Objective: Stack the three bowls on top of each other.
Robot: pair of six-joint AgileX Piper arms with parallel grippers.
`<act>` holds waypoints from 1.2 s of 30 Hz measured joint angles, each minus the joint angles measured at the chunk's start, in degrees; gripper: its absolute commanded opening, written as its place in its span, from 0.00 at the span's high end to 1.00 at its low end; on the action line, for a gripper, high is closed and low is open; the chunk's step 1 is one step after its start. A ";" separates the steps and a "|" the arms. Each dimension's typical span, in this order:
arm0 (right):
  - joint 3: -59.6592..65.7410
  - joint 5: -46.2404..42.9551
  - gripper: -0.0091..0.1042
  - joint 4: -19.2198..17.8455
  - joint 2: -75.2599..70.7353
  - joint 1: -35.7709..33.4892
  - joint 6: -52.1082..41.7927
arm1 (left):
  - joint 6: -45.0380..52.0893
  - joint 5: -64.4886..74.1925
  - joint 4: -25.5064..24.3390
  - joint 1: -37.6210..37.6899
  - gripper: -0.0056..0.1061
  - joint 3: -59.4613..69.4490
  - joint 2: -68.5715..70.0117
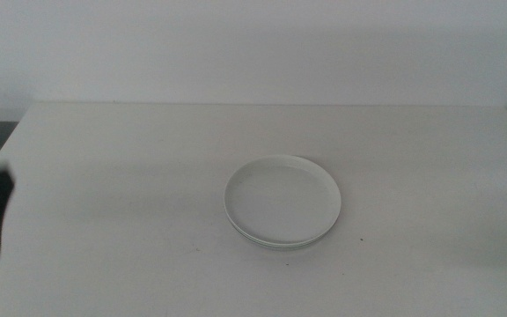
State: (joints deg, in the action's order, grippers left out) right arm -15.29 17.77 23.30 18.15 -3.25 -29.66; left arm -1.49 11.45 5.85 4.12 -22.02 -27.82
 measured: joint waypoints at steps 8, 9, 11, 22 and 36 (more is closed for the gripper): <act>9.71 -0.23 0.10 -1.83 -12.00 2.81 0.00 | 0.00 0.70 -0.25 -0.03 0.11 18.30 25.48; 10.17 -0.38 0.10 -2.27 -12.64 2.81 0.00 | 0.00 0.59 -0.19 -0.03 0.11 18.90 26.63; 11.20 -0.65 0.10 -2.49 -14.12 2.81 0.00 | 0.00 0.30 -0.28 -0.03 0.11 19.74 27.46; 13.36 -3.60 0.10 -2.47 -17.92 2.81 0.00 | 0.00 -0.17 -0.42 -0.03 0.11 19.85 27.58; 15.07 -11.98 0.10 -19.70 -17.92 3.25 30.28 | 0.00 -0.17 -0.42 -0.03 0.11 19.85 27.62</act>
State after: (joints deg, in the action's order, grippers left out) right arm -0.23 5.79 3.61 0.23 0.00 0.62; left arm -1.49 11.28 5.43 4.09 -2.17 -0.20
